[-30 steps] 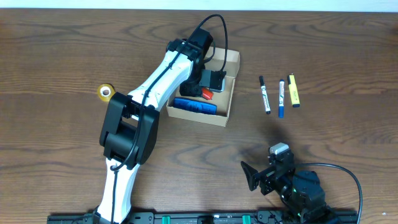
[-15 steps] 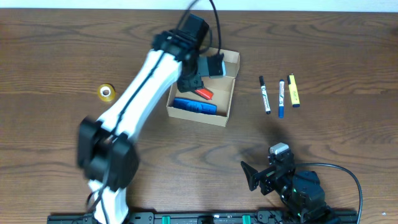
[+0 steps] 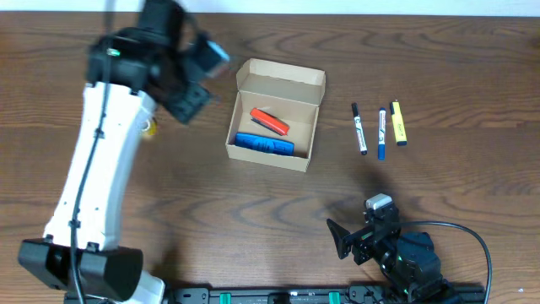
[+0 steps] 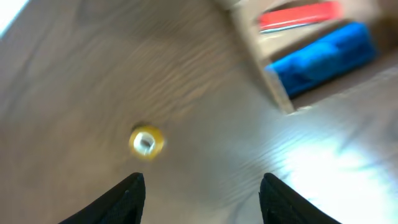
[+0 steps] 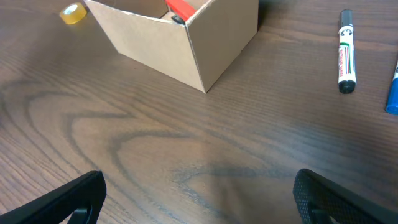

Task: Pack container
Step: 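Move the left gripper to the yellow tape roll and grasp it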

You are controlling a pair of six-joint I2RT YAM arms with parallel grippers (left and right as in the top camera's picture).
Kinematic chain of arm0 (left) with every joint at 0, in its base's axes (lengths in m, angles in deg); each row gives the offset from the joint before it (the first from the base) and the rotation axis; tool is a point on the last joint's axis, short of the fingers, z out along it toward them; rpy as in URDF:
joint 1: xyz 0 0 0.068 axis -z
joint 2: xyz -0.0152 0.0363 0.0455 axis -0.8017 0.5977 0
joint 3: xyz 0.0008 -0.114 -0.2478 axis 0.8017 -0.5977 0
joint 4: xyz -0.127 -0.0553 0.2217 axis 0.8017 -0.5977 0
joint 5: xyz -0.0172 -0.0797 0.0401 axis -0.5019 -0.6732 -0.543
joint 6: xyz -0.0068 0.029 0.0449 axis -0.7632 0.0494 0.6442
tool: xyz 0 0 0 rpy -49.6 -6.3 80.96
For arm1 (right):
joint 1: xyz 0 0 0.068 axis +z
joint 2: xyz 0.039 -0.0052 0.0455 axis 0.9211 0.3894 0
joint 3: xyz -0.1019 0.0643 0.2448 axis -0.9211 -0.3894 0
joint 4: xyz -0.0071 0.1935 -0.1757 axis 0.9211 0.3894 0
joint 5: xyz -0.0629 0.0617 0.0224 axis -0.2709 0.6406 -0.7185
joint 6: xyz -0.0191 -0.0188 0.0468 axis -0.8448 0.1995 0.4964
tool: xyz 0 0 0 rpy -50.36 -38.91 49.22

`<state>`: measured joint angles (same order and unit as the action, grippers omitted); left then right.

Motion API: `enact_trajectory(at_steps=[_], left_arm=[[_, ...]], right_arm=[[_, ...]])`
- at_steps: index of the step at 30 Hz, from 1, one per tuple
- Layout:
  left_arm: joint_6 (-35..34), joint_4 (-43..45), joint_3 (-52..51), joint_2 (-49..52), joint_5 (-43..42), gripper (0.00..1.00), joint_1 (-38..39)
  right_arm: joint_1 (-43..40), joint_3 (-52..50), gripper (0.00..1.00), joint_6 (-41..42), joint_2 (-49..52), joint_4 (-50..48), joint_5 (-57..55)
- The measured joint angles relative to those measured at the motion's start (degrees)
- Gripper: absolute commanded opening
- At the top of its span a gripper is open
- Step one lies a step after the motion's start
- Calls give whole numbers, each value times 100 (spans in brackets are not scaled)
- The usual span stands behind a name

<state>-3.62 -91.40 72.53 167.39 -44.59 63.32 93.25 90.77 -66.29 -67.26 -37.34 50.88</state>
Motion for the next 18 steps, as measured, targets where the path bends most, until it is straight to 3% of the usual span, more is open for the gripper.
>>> enact_trajectory(at_steps=[6, 10, 13, 18], left_arm=[[-734, 11, 0, 267, -214, 77, -1250], [-896, 11, 0, 640, -481, 89, -1670], [-1001, 9, 0, 1088, -625, 95, -1823], [-1102, 24, 0, 1899, -691, 95, -1843]], right_arm=[[0, 0, 99, 0, 0, 0, -2], [0, 0, 99, -2, -2, 0, -2], [0, 0, 99, 0, 0, 0, 0], [0, 0, 99, -2, 0, 0, -2]])
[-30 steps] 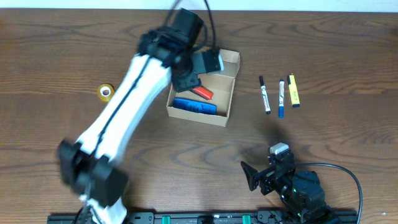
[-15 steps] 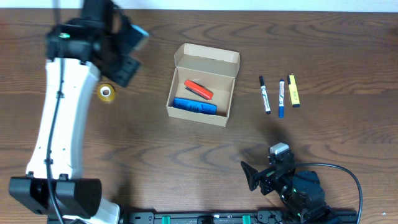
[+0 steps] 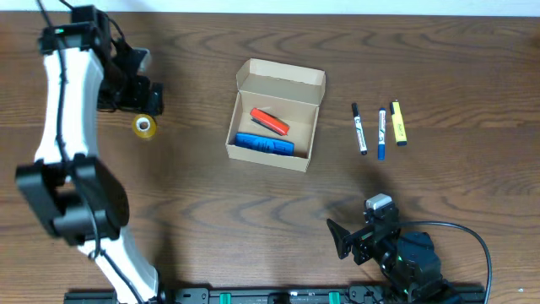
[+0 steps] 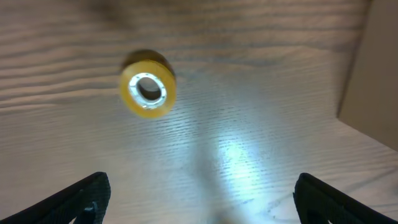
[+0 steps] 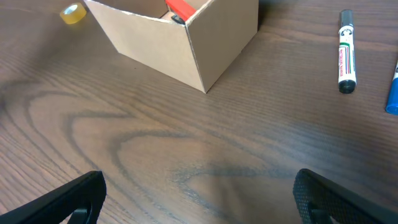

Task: Pack container
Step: 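Move the left gripper to the yellow tape roll and grasp it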

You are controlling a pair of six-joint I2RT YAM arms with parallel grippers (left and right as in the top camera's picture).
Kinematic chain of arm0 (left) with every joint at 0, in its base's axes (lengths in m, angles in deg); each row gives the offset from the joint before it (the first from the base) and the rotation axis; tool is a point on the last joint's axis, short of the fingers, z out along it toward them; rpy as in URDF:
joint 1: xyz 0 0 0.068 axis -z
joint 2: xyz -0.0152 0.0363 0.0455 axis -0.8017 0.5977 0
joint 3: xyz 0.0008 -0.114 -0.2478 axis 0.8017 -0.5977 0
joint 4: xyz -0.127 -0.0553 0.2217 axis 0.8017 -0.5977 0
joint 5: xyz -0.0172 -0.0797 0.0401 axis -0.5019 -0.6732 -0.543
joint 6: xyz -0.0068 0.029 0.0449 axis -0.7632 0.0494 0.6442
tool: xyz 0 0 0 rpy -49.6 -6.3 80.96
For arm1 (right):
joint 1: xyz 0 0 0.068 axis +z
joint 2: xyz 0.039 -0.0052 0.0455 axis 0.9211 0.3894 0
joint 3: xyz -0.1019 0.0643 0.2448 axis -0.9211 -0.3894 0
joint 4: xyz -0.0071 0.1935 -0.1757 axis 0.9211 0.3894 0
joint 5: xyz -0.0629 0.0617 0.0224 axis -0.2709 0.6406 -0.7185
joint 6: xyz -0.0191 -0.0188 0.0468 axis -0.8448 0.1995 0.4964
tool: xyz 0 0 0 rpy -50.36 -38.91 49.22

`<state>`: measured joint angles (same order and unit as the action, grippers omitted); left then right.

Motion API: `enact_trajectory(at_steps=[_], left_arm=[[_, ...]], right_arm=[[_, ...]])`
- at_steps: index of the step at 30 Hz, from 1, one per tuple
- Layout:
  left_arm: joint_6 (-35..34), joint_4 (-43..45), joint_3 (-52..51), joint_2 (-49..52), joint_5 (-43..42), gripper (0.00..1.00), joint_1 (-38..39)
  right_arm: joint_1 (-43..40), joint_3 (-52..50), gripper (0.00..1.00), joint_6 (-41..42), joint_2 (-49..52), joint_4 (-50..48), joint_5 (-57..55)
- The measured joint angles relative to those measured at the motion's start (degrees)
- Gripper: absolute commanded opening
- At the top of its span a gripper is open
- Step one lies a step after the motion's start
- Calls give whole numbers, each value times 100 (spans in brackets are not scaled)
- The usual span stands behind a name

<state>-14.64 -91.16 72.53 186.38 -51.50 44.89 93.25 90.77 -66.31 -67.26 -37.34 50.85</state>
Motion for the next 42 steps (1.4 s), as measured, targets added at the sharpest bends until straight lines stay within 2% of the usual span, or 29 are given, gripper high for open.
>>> enact_trajectory(at_steps=[6, 12, 22, 42], left_arm=[[-164, 260, 0, 717, 90, 95, 0], [-326, 533, 0, 1012, 133, 95, -7], [-503, 933, -59, 1025, 337, 95, -247], [-638, 1993, -1217, 1025, 470, 95, -157]], right_arm=[[0, 0, 99, 0, -2, 0, 0], [0, 0, 99, 2, -2, 0, 0], [0, 0, 99, 0, 0, 0, 0], [0, 0, 99, 0, 0, 0, 0]])
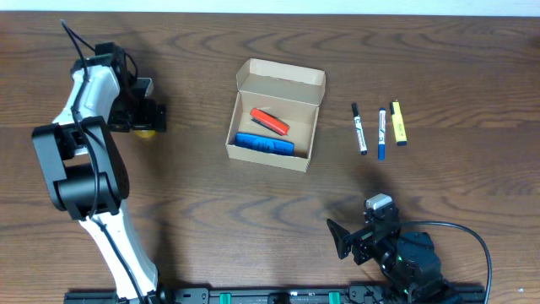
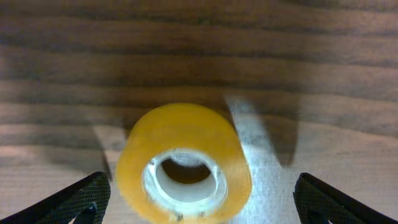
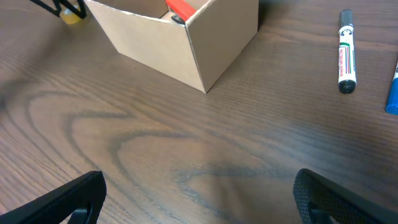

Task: Pack container
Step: 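Move the left gripper to the yellow tape roll and grasp it, then carry the tape roll into the box's right side and release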

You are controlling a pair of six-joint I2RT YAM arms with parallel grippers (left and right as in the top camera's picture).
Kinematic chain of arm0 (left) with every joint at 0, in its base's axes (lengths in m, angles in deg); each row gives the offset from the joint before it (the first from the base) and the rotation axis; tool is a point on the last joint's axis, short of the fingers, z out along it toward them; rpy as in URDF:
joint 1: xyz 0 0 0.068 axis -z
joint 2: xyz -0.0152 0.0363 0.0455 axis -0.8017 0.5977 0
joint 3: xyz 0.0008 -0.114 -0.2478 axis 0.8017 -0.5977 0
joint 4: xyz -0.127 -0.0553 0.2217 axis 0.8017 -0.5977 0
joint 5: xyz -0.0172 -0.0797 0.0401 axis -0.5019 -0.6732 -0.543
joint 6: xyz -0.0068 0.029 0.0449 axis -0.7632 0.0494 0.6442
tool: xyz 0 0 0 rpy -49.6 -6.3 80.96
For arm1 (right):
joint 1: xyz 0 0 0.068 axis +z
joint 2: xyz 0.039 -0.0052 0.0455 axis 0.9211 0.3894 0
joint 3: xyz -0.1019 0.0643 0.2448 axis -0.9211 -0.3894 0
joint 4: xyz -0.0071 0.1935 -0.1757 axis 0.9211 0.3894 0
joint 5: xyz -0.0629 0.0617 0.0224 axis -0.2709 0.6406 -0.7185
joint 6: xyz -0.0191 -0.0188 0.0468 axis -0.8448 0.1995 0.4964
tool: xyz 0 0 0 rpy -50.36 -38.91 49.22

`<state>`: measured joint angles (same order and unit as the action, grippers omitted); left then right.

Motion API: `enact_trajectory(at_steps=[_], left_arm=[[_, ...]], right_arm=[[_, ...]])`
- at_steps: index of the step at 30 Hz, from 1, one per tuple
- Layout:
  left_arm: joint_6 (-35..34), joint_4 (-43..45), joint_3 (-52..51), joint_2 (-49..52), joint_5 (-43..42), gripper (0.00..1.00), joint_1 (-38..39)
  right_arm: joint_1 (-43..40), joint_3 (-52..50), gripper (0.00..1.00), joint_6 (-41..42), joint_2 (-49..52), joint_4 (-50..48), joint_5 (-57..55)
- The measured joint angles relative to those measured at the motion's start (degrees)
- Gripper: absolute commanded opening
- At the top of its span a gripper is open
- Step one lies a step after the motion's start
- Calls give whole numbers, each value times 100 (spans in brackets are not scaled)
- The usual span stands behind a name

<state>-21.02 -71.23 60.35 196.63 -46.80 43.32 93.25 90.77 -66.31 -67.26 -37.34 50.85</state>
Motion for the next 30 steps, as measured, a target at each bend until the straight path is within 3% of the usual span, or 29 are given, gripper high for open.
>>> enact_trajectory(at_steps=[9, 13, 20, 30], left_arm=[[-181, 245, -111, -2, 398, 95, 219], [-245, 251, -111, -2, 411, 100, 227], [-363, 247, -111, -2, 411, 69, 234], [-402, 205, -111, -2, 417, 65, 232]], right_arm=[[0, 0, 99, 2, 0, 0, 0], [0, 0, 99, 2, -2, 0, 0], [0, 0, 99, 0, -2, 0, 0], [0, 0, 99, 0, -2, 0, 0]])
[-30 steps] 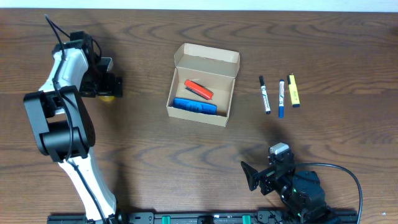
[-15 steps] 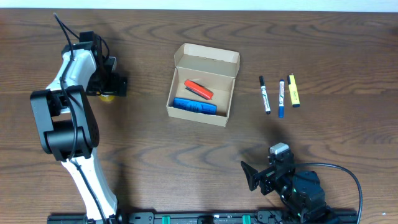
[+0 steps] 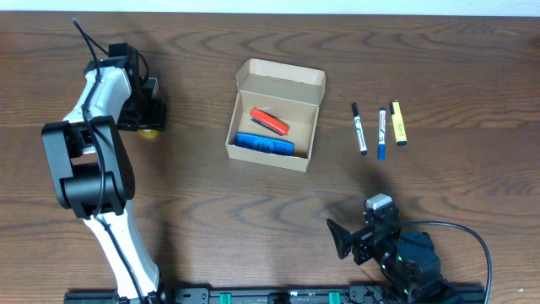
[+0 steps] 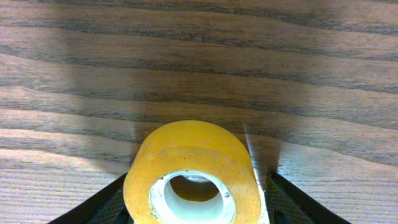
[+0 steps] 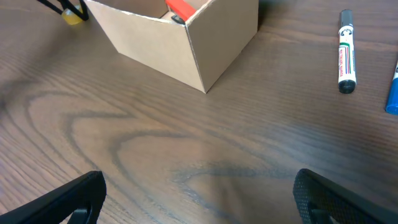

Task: Pack container
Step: 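Carry the tape roll into the box's right side and release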

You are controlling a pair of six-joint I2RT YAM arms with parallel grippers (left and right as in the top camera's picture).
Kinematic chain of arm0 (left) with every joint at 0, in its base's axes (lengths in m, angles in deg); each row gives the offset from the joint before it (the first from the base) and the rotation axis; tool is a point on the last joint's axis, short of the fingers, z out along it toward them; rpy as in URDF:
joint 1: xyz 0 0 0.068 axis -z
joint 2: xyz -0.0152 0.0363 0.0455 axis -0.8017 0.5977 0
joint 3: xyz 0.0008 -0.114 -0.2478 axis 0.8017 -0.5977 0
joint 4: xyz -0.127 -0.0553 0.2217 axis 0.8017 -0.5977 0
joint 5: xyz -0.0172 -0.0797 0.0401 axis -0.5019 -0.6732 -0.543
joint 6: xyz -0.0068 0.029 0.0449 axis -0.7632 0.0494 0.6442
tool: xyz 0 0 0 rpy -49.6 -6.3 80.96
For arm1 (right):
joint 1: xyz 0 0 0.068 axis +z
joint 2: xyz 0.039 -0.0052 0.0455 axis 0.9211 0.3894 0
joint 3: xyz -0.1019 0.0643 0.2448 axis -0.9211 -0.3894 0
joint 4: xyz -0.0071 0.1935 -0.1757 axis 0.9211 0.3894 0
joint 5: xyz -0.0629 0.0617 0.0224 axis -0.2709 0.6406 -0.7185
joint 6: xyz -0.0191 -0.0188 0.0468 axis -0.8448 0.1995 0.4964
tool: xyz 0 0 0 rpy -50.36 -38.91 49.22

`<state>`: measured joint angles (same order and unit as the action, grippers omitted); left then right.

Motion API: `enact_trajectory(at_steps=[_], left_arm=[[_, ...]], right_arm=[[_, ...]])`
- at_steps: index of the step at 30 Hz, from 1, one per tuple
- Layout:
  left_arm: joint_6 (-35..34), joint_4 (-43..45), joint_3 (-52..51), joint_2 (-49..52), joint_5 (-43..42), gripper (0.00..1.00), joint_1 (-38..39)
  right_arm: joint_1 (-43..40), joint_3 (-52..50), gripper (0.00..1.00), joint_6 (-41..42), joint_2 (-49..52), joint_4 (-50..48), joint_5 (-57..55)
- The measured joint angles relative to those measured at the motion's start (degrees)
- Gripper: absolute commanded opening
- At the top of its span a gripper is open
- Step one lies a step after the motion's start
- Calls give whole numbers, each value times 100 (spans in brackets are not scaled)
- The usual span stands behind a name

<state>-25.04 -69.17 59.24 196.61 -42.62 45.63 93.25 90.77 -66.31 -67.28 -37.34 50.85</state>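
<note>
A yellow tape roll (image 4: 193,162) lies on the wooden table at the far left (image 3: 148,131). My left gripper (image 4: 196,208) is down at it, its two fingers pressed against the roll's sides. The open cardboard box (image 3: 281,80) stands mid-table with a red item (image 3: 269,122) and a blue item (image 3: 264,144) inside. My right gripper (image 5: 199,199) rests open near the front edge, nothing between its fingers, facing the box (image 5: 168,43).
Right of the box lie a black marker (image 3: 359,128), a blue marker (image 3: 381,133) and a yellow highlighter (image 3: 398,123). The left arm (image 3: 93,160) stretches along the table's left side.
The left fingers, which stood wide apart on either side of the tape roll, have come in against its sides. The roll sits slightly lower in the wrist view. The right arm has not moved.
The left arm was near the box with the tape roll off to its left. It then stood open over the roll, later low with the roll between wide fingers, and now the fingers hold the roll's sides. The right arm stayed still.
</note>
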Motion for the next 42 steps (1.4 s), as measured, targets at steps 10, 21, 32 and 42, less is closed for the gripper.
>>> enact_trajectory(at_steps=[10, 21, 32, 42], left_arm=[[-17, -52, 0, 0, 17, 52, 0], [-26, -396, 35, -17, 44, 51, 0], [-61, -533, 188, -1167, 107, 52, 586], [-63, 37, 282, -2024, -570, 54, 2448]], right_arm=[[0, 0, 99, 2, 2, 0, 0], [0, 0, 99, 0, 2, 0, 0], [0, 0, 99, 0, 0, 0, 0], [0, 0, 99, 0, 2, 0, 0]])
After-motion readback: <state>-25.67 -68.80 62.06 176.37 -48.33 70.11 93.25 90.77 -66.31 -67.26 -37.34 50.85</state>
